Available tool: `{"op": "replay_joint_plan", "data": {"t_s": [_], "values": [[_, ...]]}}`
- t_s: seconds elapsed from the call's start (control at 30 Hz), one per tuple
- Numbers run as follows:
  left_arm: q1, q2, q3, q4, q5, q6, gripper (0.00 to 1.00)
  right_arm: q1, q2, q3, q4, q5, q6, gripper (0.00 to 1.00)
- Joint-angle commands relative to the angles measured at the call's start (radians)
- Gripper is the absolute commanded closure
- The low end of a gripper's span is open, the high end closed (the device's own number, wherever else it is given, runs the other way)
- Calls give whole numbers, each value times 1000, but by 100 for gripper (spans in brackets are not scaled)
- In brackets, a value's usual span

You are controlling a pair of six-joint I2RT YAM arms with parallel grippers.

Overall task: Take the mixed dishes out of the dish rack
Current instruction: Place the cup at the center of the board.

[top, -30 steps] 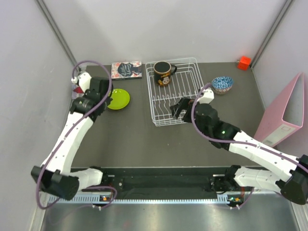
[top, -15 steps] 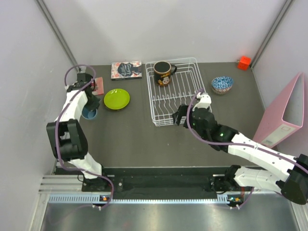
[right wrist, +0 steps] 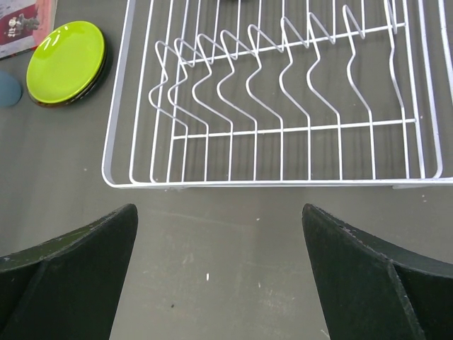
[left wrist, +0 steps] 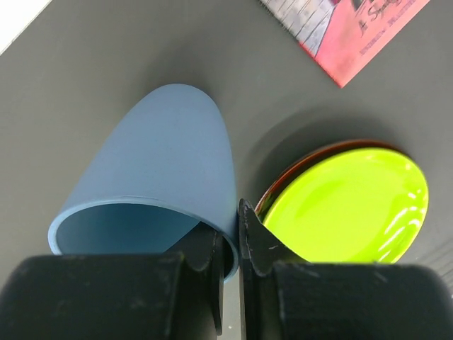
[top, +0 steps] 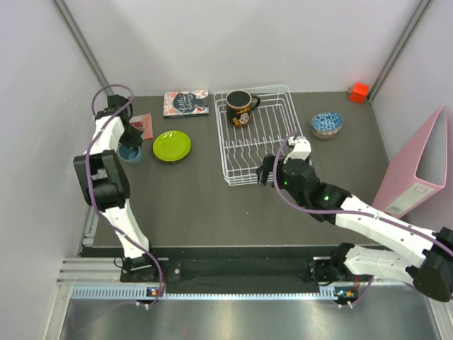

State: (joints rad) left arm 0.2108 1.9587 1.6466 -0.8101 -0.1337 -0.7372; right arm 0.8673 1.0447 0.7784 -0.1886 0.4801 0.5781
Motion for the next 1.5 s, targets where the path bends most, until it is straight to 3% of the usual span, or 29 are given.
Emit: {"op": "replay_joint_plan", "data": {"t_s": [0.0, 0.07, 0.27, 0.5, 0.77, 1.07, 1.47], "values": [[27, 48, 84, -47, 37, 16, 100, -19, -14, 5, 9, 15, -15, 2], [38, 62, 105, -69, 68, 12, 96, -24, -8, 12, 11, 9, -15, 2], [42, 45, 140, -156, 101, -27, 100, -33, 17, 25, 32, -14, -18, 2], [42, 112, 269, -382, 129, -85, 100, -34, 55, 48, 74, -60, -3, 2], [42, 155, 251, -439, 120, -85, 100, -39, 48, 38, 69, -67, -9, 2], [42, 115, 173, -357, 126, -65, 99, -42, 57, 19, 74, -78, 2, 2], [42, 63, 197, -362, 163, -14, 70, -40, 81, 24, 100, -123, 6, 2]]}}
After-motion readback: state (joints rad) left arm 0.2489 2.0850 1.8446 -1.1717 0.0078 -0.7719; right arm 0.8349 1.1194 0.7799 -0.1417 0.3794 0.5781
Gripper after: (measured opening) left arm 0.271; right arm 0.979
